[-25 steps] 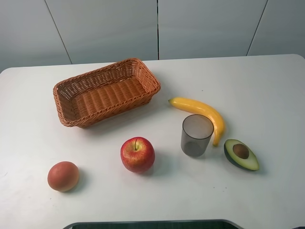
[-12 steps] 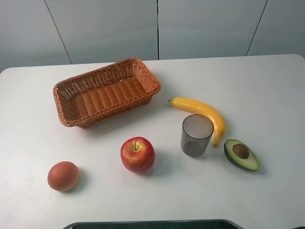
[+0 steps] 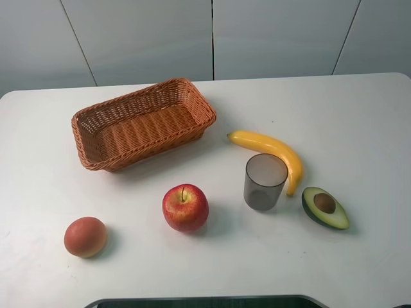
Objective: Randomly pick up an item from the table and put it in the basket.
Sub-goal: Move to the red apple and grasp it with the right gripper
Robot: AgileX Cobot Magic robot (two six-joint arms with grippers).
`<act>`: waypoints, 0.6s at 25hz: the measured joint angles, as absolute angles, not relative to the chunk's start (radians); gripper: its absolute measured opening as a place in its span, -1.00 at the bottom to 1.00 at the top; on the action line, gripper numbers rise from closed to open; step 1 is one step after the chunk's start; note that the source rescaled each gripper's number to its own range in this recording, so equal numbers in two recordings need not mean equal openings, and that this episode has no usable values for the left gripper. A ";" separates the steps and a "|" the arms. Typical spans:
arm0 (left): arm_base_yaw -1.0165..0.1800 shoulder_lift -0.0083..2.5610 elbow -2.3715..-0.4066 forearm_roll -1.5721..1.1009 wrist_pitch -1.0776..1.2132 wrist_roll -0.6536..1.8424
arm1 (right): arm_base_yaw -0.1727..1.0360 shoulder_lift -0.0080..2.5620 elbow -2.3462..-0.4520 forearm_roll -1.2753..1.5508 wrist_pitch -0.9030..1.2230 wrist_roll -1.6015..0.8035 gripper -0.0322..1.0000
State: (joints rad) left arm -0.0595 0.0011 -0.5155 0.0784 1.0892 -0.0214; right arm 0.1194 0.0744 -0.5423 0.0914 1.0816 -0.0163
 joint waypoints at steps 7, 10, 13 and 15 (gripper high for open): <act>-0.060 0.001 -0.515 0.078 1.089 -0.022 | 0.119 0.481 -0.646 0.115 1.107 -0.079 1.00; -0.060 0.001 -0.515 0.078 1.089 -0.022 | 0.129 0.667 -0.711 0.154 1.107 -0.154 1.00; -0.060 0.001 -0.515 0.078 1.089 -0.022 | 0.202 0.818 -0.780 0.166 1.107 -0.192 1.00; -0.060 0.001 -0.515 0.078 1.089 -0.022 | 0.277 0.906 -0.823 0.166 1.107 -0.210 1.00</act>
State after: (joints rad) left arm -0.0595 0.0011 -0.5155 0.0784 1.0892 -0.0216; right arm 0.2771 0.9056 -0.8233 0.1657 1.1067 -0.2100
